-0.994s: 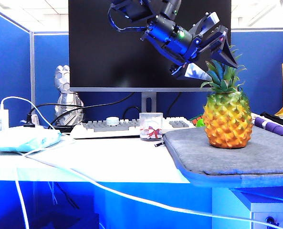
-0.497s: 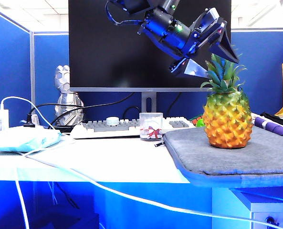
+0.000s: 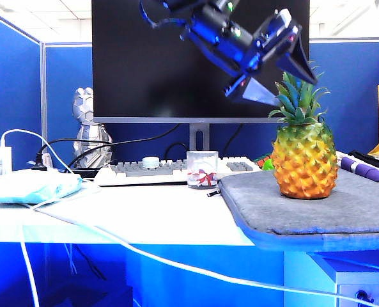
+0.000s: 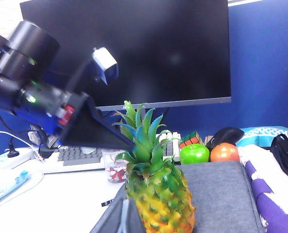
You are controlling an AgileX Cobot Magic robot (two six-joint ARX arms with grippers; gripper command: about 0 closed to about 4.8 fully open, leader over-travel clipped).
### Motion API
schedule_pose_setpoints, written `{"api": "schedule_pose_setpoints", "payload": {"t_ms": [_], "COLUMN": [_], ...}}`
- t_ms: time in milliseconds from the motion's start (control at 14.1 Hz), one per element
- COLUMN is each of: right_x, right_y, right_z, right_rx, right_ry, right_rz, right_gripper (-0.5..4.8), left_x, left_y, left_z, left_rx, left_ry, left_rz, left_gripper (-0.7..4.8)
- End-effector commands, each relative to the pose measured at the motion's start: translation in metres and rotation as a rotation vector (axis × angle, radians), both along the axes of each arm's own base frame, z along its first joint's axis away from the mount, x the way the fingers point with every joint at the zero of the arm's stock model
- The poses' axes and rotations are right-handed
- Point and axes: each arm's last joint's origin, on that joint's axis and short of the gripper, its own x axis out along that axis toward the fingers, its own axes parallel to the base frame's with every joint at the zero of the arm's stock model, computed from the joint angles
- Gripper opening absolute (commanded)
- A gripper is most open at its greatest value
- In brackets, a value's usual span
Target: Pick up the pineapple and place it above the gray bag.
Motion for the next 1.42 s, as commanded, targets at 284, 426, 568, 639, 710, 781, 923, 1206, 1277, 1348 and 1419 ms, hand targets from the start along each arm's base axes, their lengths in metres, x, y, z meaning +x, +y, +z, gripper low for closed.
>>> {"api": "schedule_pose_setpoints", "payload": {"t_ms": [284,426,568,639,710,781,923,1206,1277,1348,1419], "right_x": [0.000,0.000,0.000,0.000,-0.001,-0.001,-0.001,-0.002,-0.002,-0.002,-0.002], "right_y": [0.000,0.000,0.000,0.000,0.000,0.000,0.000,-0.001,-0.001,-0.001,-0.001], "right_z": [0.000,0.001,0.001,0.001,0.001,0.002,0.004,0.005,0.005,0.005,0.005], "right_rx": [0.008,0.009,0.009,0.010,0.010,0.011,0.014,0.019,0.019,0.019,0.019], "right_ry": [-0.018,-0.027,-0.030,-0.033,-0.035,-0.040,-0.060,-0.074,-0.073,-0.074,-0.074], "right_rz": [0.003,0.003,0.003,0.003,0.003,0.003,0.002,-0.009,-0.010,-0.009,-0.010], "right_gripper": [0.05,0.05,0.05,0.04,0.05,0.04,0.04,0.05,0.05,0.04,0.05], "left_x": [-0.014,-0.016,-0.021,-0.027,-0.031,-0.038,-0.052,-0.079,-0.085,-0.095,-0.106], "left_y": [0.016,0.033,0.057,0.068,0.086,0.101,0.136,0.172,0.176,0.181,0.189], "left_z": [0.023,0.040,0.065,0.079,0.098,0.115,0.149,0.191,0.196,0.203,0.206], "left_rx": [0.121,0.129,0.147,0.167,0.171,0.175,0.169,0.183,0.190,0.193,0.236], "left_ry": [-0.084,-0.086,-0.096,-0.126,-0.158,-0.189,-0.249,-0.388,-0.411,-0.418,-0.403], "left_rz": [0.000,0.031,0.072,0.106,0.158,0.205,0.306,0.465,0.462,0.465,0.498], "left_gripper": [4.79,4.79,4.79,4.79,4.79,4.79,4.79,4.79,4.46,3.93,3.90]}}
